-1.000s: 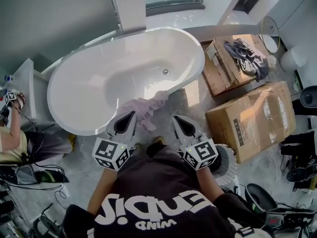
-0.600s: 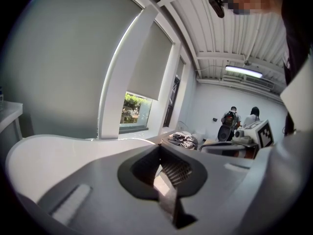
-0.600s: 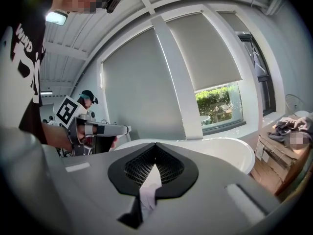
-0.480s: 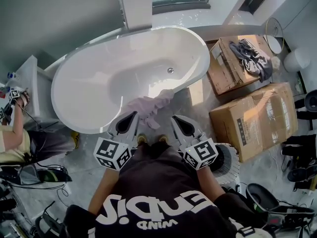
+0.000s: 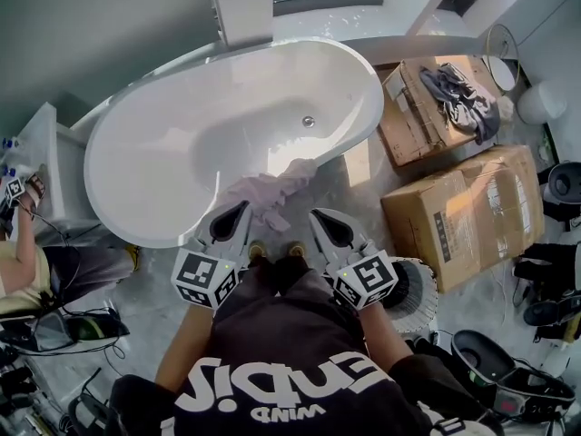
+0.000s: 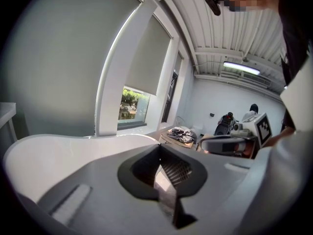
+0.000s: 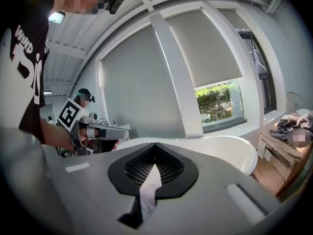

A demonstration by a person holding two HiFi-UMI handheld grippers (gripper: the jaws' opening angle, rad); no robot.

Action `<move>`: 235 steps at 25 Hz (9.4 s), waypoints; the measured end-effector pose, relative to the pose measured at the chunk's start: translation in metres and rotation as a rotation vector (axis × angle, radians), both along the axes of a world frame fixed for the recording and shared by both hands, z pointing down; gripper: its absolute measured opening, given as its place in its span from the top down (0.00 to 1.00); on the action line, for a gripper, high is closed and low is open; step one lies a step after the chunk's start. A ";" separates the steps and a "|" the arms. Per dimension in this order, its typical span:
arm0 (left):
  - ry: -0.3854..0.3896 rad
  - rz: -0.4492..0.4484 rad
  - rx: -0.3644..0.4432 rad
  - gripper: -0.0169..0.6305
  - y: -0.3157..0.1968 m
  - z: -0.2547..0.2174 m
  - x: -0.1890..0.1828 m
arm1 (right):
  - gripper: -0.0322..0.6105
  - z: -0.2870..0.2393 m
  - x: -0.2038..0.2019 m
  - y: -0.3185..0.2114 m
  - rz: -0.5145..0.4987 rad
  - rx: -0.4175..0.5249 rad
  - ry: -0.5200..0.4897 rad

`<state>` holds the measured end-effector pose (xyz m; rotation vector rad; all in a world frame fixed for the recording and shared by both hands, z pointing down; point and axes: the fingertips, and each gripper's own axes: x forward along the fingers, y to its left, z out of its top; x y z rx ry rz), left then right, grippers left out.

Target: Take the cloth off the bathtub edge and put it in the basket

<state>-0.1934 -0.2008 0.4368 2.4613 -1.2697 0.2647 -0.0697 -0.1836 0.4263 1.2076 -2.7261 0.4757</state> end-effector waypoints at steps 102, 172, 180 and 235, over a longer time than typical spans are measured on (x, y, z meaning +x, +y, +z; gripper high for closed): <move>-0.537 0.475 -0.640 0.57 -0.068 0.400 0.044 | 0.94 0.159 -0.010 -0.035 0.029 -0.288 0.040; -0.004 0.359 -0.259 0.89 0.010 0.022 0.056 | 0.94 -0.029 0.020 -0.017 0.134 0.022 0.031; 0.024 0.634 -0.234 0.89 0.018 -0.010 0.110 | 0.94 -0.047 0.084 0.014 0.457 0.038 0.047; 0.155 1.782 -0.125 0.89 0.374 -0.155 0.476 | 0.94 -0.057 0.332 0.489 1.739 0.058 0.076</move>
